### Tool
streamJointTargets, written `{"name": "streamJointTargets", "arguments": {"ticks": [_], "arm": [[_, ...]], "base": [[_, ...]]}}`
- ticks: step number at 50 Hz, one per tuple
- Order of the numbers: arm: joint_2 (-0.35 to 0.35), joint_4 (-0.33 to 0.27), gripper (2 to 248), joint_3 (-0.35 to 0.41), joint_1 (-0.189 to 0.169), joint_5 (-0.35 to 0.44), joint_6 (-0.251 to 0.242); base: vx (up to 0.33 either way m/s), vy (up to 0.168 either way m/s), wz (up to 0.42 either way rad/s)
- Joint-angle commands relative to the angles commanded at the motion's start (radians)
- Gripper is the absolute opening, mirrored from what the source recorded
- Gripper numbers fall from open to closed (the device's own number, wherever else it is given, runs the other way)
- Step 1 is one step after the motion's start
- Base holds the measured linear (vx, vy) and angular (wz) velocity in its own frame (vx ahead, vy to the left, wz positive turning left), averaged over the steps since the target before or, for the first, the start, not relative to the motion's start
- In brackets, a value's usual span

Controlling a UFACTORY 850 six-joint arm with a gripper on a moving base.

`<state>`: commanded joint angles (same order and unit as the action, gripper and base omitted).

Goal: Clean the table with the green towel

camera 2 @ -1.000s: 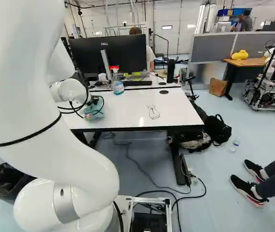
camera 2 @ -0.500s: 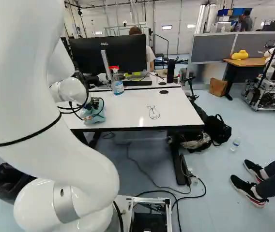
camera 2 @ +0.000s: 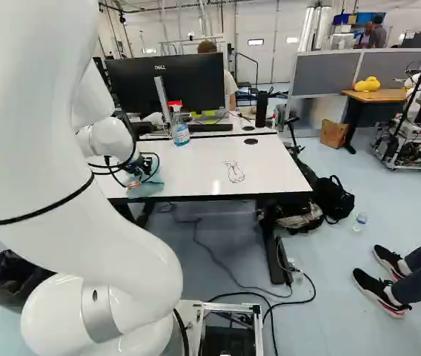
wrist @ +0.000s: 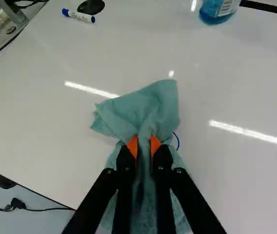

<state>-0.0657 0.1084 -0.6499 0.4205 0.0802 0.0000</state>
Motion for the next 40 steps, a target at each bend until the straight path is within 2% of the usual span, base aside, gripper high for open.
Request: {"name": "streamJointTargets", "arguments": {"ticks": [9, 15, 27, 40], "arm": [[0.000, 0.000, 50, 0.000, 0.000, -0.040, 0.000], [0.003, 0.000, 50, 0.004, 0.000, -0.040, 0.000], [0.054, 0.000, 50, 0.057, -0.007, -0.040, 0.000], [0.084, 0.000, 50, 0.088, -0.047, -0.040, 0.000]], "base": [[0.000, 0.000, 0.000], [0.000, 0.000, 0.000], [0.000, 0.000, 0.000], [0.000, 0.000, 0.000]]}}
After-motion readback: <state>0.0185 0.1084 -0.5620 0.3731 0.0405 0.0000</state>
